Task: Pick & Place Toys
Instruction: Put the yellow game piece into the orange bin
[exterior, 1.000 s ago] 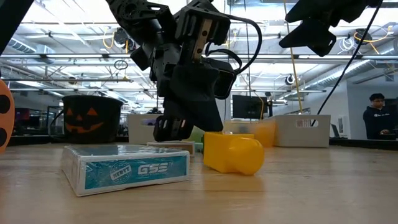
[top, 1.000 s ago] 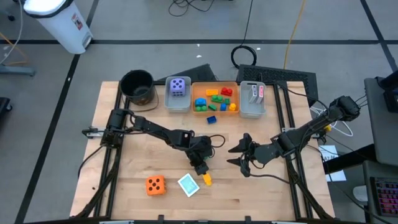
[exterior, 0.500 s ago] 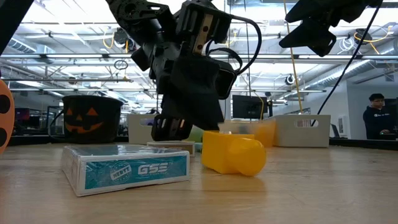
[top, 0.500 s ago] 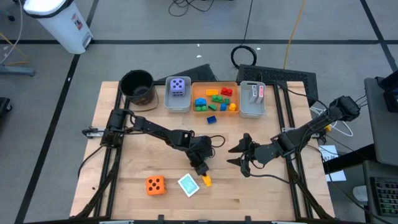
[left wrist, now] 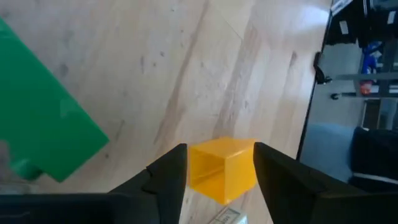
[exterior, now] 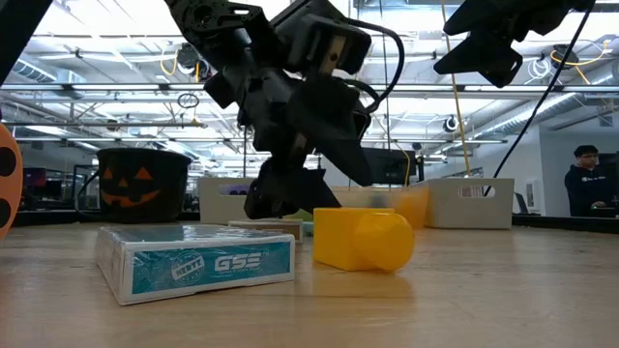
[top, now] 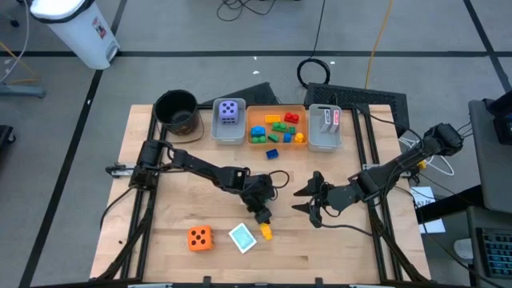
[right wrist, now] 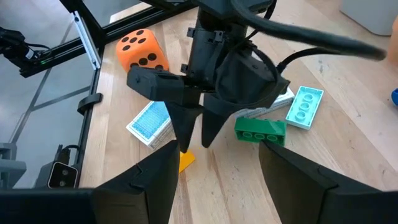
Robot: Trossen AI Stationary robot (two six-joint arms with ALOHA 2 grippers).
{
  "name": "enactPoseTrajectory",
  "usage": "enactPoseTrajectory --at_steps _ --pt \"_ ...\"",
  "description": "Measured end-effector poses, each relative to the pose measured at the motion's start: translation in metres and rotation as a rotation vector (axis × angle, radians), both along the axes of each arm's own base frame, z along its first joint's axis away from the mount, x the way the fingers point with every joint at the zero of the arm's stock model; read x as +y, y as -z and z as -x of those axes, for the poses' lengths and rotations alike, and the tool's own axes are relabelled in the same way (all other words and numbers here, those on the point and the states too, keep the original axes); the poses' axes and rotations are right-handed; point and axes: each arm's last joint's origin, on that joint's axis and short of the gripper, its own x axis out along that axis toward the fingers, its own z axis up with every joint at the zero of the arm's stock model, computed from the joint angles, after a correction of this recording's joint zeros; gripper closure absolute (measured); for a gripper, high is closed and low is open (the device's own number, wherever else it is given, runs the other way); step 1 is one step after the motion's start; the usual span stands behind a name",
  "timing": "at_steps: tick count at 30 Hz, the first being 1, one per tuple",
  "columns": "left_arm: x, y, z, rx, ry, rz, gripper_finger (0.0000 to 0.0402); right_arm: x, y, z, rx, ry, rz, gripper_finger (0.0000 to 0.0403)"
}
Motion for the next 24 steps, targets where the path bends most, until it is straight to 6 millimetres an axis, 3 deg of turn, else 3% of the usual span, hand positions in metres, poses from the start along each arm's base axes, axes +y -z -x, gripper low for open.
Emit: enactPoseTrajectory --at_steps 24 --pt "-0.016 -0.002 0.002 0.019 0.046 0.079 0.0226 0.0 0.0 0.0 -0.001 -0.005 0.013 0.0193"
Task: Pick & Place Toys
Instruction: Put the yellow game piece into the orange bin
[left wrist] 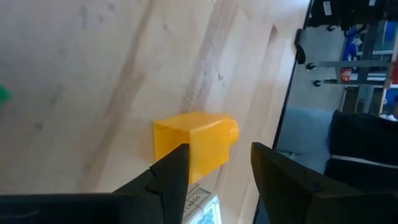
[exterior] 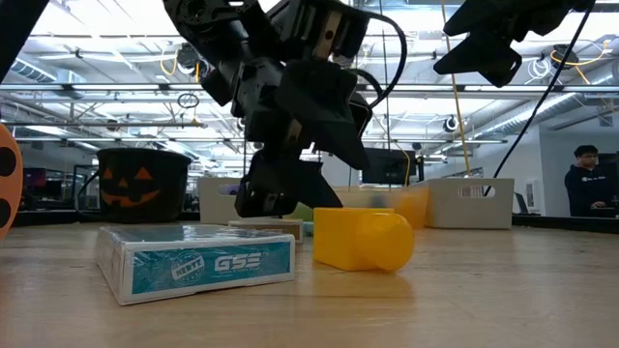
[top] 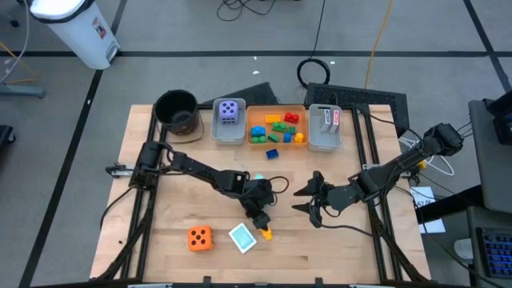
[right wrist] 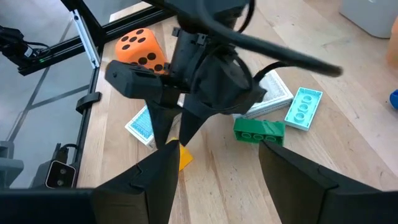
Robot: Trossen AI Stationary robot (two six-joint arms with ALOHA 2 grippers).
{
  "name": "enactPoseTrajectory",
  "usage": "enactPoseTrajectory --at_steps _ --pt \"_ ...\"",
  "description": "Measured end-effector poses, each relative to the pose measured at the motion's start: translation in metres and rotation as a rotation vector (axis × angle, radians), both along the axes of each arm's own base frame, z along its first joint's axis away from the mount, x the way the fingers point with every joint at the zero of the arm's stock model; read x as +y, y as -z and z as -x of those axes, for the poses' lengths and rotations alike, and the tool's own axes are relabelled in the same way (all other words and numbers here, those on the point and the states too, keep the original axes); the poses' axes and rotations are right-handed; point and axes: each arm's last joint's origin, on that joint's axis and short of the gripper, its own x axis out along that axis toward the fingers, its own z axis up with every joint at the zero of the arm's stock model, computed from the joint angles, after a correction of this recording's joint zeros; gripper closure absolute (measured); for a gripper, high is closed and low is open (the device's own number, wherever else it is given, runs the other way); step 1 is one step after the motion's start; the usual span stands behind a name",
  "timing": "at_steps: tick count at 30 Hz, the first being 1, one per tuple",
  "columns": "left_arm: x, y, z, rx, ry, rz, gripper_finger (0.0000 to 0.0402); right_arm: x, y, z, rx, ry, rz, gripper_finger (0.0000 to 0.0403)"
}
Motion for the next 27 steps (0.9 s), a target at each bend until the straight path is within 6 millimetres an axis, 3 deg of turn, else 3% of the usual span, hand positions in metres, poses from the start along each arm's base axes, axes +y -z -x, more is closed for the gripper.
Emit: enactPoseTrajectory --at_steps 11,16,22,27 --pt "-0.008 0.001 0.001 0.024 -0.039 -0.013 0.0227 0.0 0.0 0.0 -0.001 -0.008 0.015 0.0193" --pt "-0.012 0.011 -0.006 0.017 -0.063 0.045 0.0227 0.0 0.0 0.0 0.001 -0.007 0.013 0.0193" --pt "-0.017 0.011 -0.01 -0.044 -0.042 0.066 0.0227 0.0 0.0 0.0 0.001 -0.005 0.004 0.0193" --pt "-0.021 0.015 -0.006 0.004 -0.012 0.063 0.0227 0.0 0.004 0.001 0.005 0.002 -0.008 0.0193"
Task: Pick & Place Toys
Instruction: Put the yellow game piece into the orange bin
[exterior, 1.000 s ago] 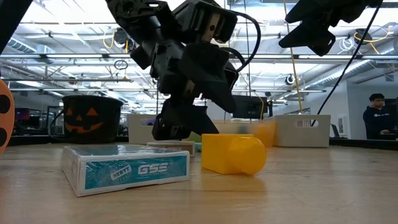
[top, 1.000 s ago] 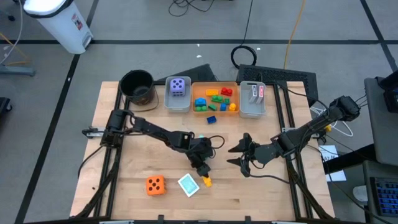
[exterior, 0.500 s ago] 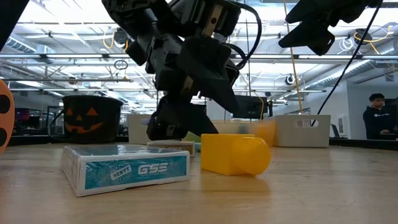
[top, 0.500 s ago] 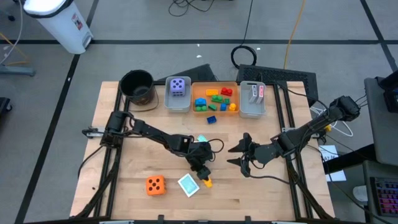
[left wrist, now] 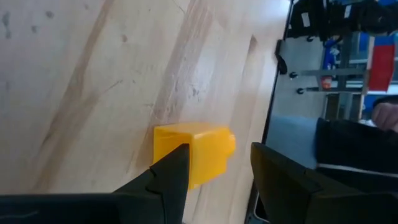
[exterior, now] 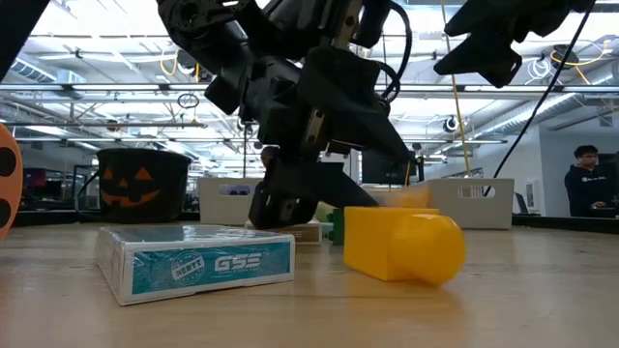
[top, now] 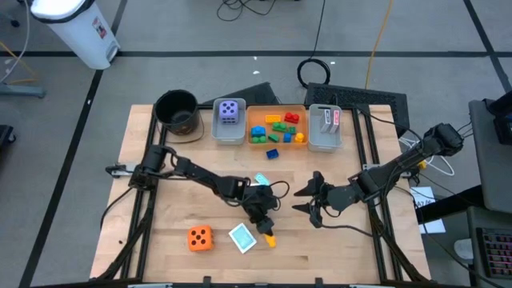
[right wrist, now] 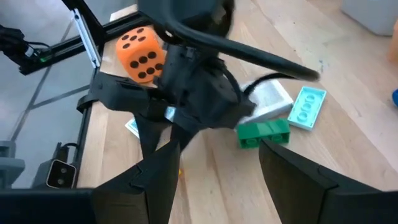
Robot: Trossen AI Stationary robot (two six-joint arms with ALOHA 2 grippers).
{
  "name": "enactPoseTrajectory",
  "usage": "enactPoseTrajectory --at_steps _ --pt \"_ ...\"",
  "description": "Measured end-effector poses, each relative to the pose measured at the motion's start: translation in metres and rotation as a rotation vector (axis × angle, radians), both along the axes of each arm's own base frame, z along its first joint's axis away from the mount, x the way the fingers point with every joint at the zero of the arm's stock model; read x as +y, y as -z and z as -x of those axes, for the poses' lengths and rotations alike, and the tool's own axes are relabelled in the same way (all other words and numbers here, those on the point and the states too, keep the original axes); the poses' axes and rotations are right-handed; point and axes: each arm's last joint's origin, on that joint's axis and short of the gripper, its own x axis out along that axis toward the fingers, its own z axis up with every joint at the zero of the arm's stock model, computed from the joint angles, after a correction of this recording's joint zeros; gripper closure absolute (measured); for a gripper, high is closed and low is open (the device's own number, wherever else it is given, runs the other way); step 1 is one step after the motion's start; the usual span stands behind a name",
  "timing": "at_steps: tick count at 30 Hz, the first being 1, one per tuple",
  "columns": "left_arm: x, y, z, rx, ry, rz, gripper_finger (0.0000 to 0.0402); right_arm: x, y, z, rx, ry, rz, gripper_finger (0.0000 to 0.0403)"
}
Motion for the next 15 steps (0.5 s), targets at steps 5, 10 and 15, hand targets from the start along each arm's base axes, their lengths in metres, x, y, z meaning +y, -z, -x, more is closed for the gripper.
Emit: enactPoseTrajectory --at_steps 5,10,15 --pt "-0.011 0.003 0.004 0.013 0.037 -0.01 0.0227 -0.002 0.013 0.004 0.038 0.03 -0.031 0.0193" --pt "-0.018 0.011 0.007 0.042 0.054 -0.017 0.0228 -0.004 0.021 0.007 0.06 0.057 -0.064 0.0193" --pt "-0.019 0.014 0.006 0.053 0.043 -0.007 0.0256 -0.004 0.022 0.007 0.058 0.058 -0.066 0.0193"
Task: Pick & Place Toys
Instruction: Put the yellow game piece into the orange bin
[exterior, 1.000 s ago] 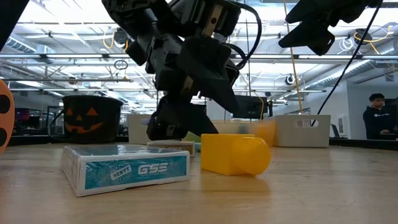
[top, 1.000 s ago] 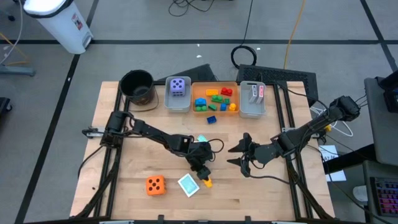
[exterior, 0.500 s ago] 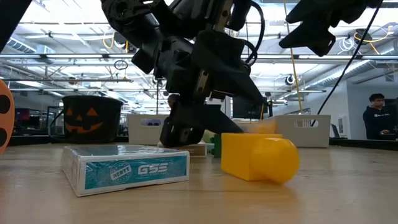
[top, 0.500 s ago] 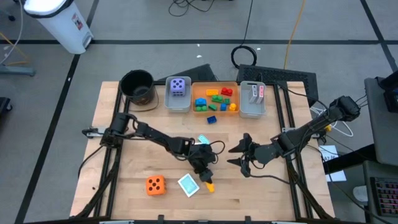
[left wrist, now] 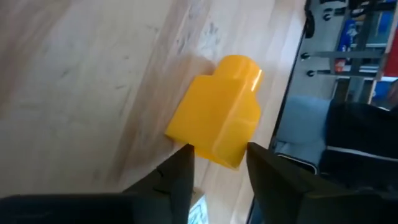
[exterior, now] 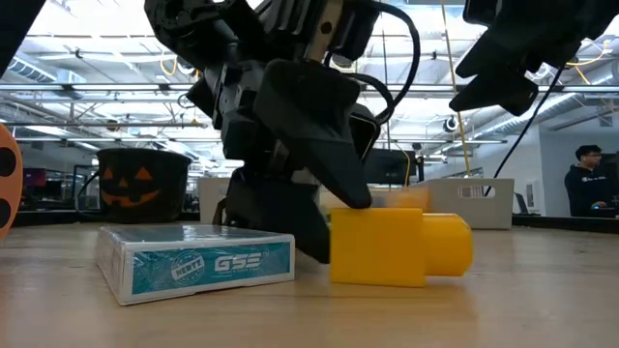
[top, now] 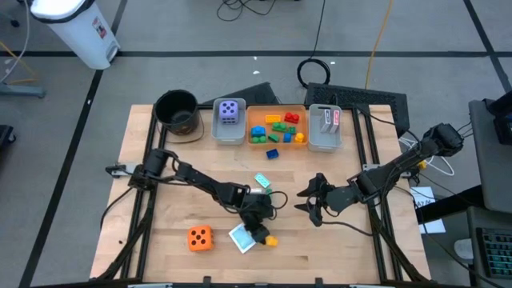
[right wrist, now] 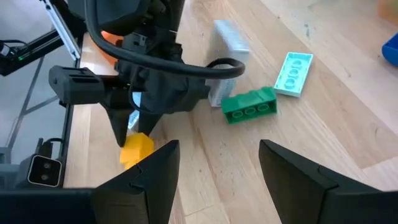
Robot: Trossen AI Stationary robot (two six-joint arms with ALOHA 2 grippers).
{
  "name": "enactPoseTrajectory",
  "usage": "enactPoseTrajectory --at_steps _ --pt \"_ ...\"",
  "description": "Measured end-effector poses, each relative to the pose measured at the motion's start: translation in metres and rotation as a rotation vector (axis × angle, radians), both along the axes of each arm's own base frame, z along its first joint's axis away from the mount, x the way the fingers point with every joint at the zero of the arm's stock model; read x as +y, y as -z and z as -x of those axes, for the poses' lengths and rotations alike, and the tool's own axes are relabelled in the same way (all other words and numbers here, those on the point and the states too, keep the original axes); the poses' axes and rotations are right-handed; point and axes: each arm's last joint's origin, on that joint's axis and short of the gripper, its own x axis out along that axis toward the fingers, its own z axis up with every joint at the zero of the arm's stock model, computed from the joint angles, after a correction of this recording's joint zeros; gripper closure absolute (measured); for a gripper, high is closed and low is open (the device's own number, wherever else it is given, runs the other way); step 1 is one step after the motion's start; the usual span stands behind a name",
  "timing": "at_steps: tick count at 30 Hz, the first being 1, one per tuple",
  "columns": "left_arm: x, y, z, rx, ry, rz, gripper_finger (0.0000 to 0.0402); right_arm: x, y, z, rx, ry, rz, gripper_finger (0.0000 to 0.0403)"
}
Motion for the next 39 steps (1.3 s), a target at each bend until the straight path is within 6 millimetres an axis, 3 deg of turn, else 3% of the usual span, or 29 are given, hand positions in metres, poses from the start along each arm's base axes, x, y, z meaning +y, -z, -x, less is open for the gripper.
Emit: enactPoseTrajectory --at_steps 15,26,33,39 --pt "0.01 -0.004 -0.009 -0.102 -0.029 0.01 0.039 0.0 -0.001 -0.001 -0.016 -0.001 -0.006 0.0193" --pt "0.022 -0.011 -0.014 -0.157 -0.03 0.045 0.0397 0.001 -0.002 -0.001 -0.024 -0.002 -0.01 0.0193" --pt "0.033 -0.043 -0.014 -0.248 -0.001 0.087 0.0398 0.003 -0.014 -0.005 -0.141 -0.052 0.017 0.0193" --pt "0.057 -0.088 -0.01 -0.375 -0.017 0.099 0.0398 -0.001 -0.034 -0.004 -0.29 -0.103 0.102 0.0193"
